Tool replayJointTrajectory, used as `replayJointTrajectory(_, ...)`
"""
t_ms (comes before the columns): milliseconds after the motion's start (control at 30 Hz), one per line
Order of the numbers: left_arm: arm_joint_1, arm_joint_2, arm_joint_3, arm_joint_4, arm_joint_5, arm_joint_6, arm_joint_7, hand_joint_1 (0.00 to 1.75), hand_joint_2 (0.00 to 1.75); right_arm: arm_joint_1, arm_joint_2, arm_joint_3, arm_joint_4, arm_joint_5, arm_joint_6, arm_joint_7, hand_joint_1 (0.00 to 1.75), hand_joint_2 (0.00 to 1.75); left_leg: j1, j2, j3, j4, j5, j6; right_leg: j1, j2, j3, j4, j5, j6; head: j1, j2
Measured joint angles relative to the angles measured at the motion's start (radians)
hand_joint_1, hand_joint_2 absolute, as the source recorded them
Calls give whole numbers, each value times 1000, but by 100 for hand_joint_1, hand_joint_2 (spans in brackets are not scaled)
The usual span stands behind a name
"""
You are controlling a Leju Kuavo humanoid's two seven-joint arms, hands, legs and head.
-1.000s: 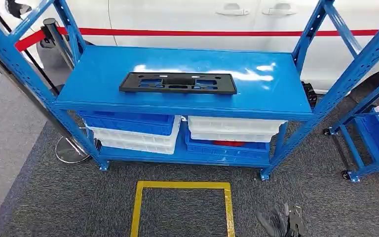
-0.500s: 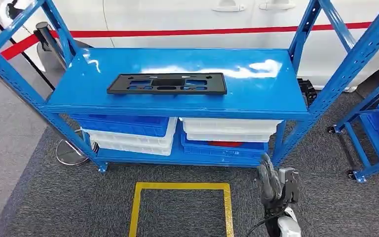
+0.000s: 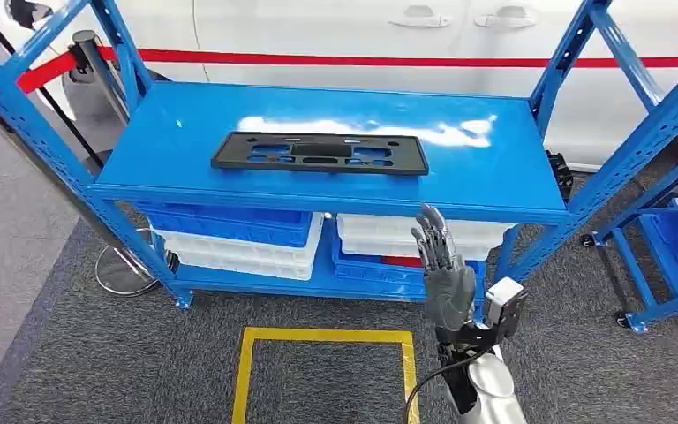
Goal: Take the parts from the cabinet and place them on the table.
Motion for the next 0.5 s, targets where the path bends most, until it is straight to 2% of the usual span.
replayJointTrajectory(33, 0, 0, -8, 3, 10, 3, -1, 0, 0, 3, 0, 20, -24, -6, 3, -8, 0, 0, -3, -1, 1, 1, -1, 2, 1, 0, -3, -7, 22, -3, 0, 0)
replayJointTrajectory(67, -1, 0, -16, 4, 18, 5, -2, 0, 0, 4, 0, 45, -54, -14, 4, -13, 0, 0, -6, -1, 3, 4, -4, 2, 2, 0, 16, -57, 63, -8, 0, 0)
replayJointTrajectory(133, -6, -1, -30, 5, 34, 8, -3, 0, 0, 4, 0, 94, -111, -31, 8, -30, 0, 0, -9, -2, 9, 8, -10, 0, 12, 0, 93, -227, 158, -27, 0, 0)
replayJointTrajectory(167, -7, -3, -37, 5, 41, 8, -5, 0, 0, 4, 0, 113, -138, -40, 11, -40, 0, 0, -9, -2, 9, 9, -13, -1, 18, 0, 114, -271, 156, -38, 0, 0)
replayJointTrajectory(200, -11, -4, -43, 6, 48, 10, -5, 0, 0, 6, 0, 130, -165, -47, 14, -48, 0, 0, -16, -3, 6, 16, -17, -7, 17, -2, 118, -293, 155, -36, -2, 0)
replayJointTrajectory(267, -10, -4, -53, 10, 61, 12, -5, 0, 0, 14, 0, 163, -224, -64, 21, -68, 0, 0, -10, -1, 5, 11, -16, -17, 23, 0, 116, -289, 155, -37, 0, 0)
replayJointTrajectory(300, -11, -4, -59, 11, 65, 16, -5, 0, 0, 15, 0, 180, -260, -73, 22, -78, 0, 0, -9, 0, 6, 10, -16, -21, 22, 2, 117, -293, 157, -39, -1, 0)
replayJointTrajectory(333, -14, -2, -64, 14, 71, 19, -5, 0, 0, 17, 0, 195, -287, -77, 24, -84, 0, 0, -15, 0, 6, 14, -22, -27, 8, -1, 123, -305, 163, -42, 0, 0)
replayJointTrajectory(367, -14, -3, -70, 15, 74, 22, -3, 0, 0, 15, 0, 212, -312, -82, 28, -90, 0, 0, -10, 1, 0, 34, -39, -36, 7, 0, 129, -311, 164, -43, -2, 0)
replayJointTrajectory(400, -16, -3, -74, 16, 81, 24, 0, 0, 0, 13, 1, 230, -335, -89, 32, -97, 0, 0, -5, 0, -22, 87, -73, -43, 6, -3, 131, -312, 163, -46, -8, 0)
replayJointTrajectory(467, -18, -3, -78, 19, 86, 29, 9, 0, 0, 9, 2, 261, -370, -102, 40, -98, 0, 0, 8, 1, -90, 232, -139, -56, 6, -5, 132, -311, 162, -48, -7, 0)
replayJointTrajectory(500, -18, -3, -82, 20, 93, 35, 20, 0, 0, 6, 2, 273, -382, -113, 44, -98, 0, 0, 13, 1, -117, 283, -151, -63, 5, -5, 131, -310, 162, -47, -8, 0)
